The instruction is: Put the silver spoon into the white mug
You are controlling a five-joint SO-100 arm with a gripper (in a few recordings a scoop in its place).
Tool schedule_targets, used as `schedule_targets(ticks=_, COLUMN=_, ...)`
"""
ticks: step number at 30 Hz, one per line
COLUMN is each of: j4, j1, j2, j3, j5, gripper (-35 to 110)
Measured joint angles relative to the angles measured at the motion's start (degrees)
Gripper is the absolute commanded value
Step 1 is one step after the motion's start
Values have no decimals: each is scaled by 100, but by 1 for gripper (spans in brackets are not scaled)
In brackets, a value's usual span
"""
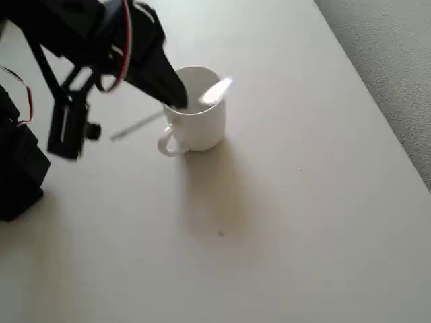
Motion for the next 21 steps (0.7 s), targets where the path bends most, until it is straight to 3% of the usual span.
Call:
schedule_targets(ticks=10, j4=-149, j1=-747, j2=615, j3=1661, j5=0, gripper=-2)
schedule_targets(ticks=21, j4=-1037, j1=-1204, j2=835, j3=3542, j5=0, gripper=-1)
